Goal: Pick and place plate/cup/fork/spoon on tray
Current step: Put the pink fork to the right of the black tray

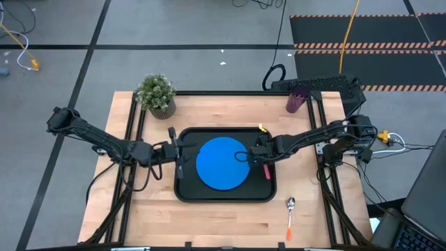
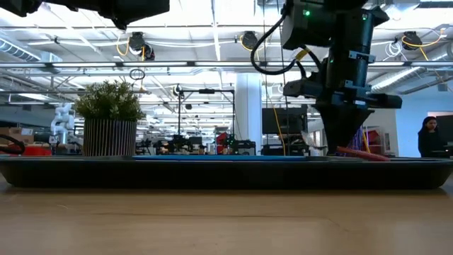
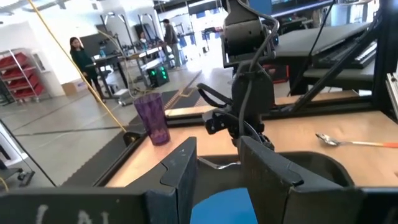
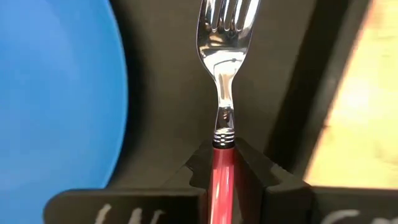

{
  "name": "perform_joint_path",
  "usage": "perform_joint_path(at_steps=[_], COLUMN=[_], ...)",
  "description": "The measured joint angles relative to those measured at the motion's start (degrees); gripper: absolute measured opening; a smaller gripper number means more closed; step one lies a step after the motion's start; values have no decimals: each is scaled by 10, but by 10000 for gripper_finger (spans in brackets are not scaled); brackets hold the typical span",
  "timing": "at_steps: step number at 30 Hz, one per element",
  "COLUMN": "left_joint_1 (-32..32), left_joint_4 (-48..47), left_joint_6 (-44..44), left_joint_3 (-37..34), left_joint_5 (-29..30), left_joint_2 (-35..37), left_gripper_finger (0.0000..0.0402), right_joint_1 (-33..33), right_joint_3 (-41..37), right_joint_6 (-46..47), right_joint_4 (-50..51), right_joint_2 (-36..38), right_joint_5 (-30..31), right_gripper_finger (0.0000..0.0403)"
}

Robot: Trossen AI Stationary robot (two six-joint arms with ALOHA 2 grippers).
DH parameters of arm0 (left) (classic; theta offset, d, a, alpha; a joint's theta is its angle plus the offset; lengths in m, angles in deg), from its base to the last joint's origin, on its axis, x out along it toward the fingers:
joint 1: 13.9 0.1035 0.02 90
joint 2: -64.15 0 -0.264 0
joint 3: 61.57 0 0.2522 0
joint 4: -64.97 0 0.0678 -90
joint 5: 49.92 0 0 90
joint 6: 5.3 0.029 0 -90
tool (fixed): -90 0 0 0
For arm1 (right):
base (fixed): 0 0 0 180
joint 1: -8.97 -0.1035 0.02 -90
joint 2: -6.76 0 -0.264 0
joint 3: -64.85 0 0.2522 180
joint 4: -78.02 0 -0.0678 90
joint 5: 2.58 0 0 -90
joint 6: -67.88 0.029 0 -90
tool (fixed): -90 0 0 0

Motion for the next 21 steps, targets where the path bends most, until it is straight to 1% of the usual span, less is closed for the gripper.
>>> perform_joint_path(at_steps=[11, 17, 21], left_joint_1=[-15, -27, -33], left_joint_4=[-58, -67, -71], left_joint_6=[-45, -54, -59], left_joint_3=[0, 0, 0], left_joint_5=[1, 8, 9], left_joint_2=[0, 0, 0], left_gripper_finger=[126, 126, 126], right_joint_1=[0, -1, -9], right_joint_3=[0, 0, 0], right_joint_6=[0, 20, 26], right_joint_4=[-7, -7, -8], right_joint_2=[-4, -4, -4], right_joint_5=[-1, -2, 0], right_gripper_finger=[21, 24, 35])
